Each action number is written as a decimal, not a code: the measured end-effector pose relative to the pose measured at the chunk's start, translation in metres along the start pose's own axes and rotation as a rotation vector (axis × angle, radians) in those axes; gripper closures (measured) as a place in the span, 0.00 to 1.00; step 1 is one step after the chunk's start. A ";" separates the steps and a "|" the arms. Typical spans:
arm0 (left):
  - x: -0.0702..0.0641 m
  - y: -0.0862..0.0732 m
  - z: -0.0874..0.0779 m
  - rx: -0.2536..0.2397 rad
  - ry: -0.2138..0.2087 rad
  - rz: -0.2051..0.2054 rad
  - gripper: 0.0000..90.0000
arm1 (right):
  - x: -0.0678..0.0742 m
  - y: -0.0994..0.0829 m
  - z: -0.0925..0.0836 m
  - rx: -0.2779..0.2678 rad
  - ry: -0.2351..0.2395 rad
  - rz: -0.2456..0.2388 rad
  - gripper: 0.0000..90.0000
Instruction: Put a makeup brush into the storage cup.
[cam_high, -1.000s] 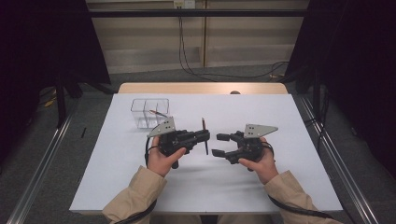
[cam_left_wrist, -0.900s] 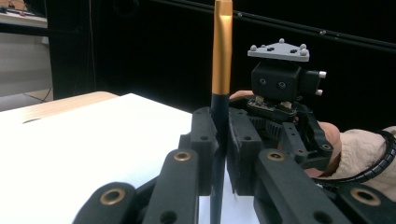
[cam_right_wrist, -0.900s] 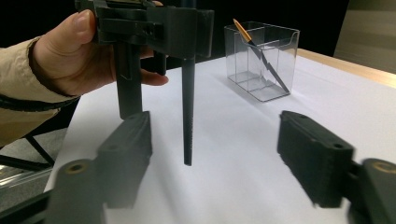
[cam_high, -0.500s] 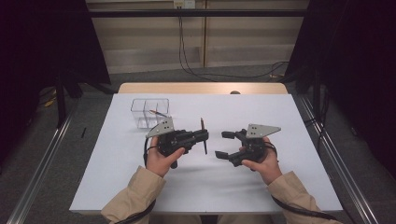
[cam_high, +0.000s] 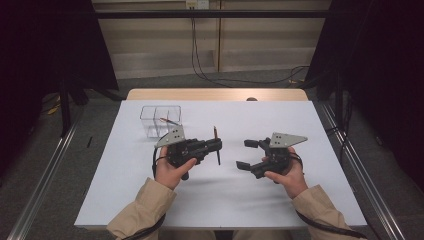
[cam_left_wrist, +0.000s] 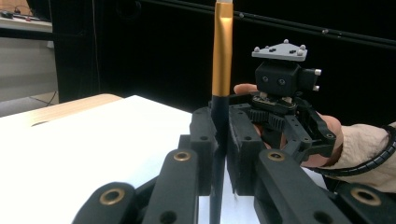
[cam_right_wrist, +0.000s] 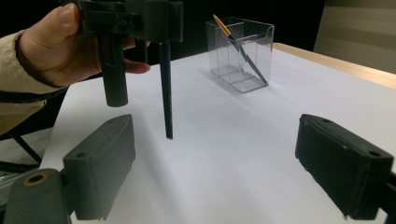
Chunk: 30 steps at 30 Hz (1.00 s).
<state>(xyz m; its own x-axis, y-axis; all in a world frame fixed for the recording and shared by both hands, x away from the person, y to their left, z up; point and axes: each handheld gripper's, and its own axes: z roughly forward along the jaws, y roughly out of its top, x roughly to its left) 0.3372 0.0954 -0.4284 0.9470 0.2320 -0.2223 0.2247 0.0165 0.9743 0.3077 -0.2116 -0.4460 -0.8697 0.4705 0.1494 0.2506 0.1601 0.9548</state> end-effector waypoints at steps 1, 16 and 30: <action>0.000 0.000 0.000 0.001 0.002 0.001 0.91 | 0.000 0.000 -0.001 0.000 -0.001 -0.001 0.12; 0.001 -0.001 -0.001 0.005 0.003 0.008 0.92 | -0.005 -0.002 -0.023 0.006 -0.026 -0.004 0.08; 0.002 -0.001 -0.002 -0.003 0.005 0.006 0.92 | -0.010 -0.005 -0.040 0.012 -0.062 0.002 0.06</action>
<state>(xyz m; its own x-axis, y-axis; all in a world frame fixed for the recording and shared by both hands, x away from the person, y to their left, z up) 0.3381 0.0977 -0.4292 0.9472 0.2369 -0.2160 0.2180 0.0180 0.9758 0.2980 -0.2517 -0.4419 -0.8415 0.5232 0.1345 0.2572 0.1691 0.9514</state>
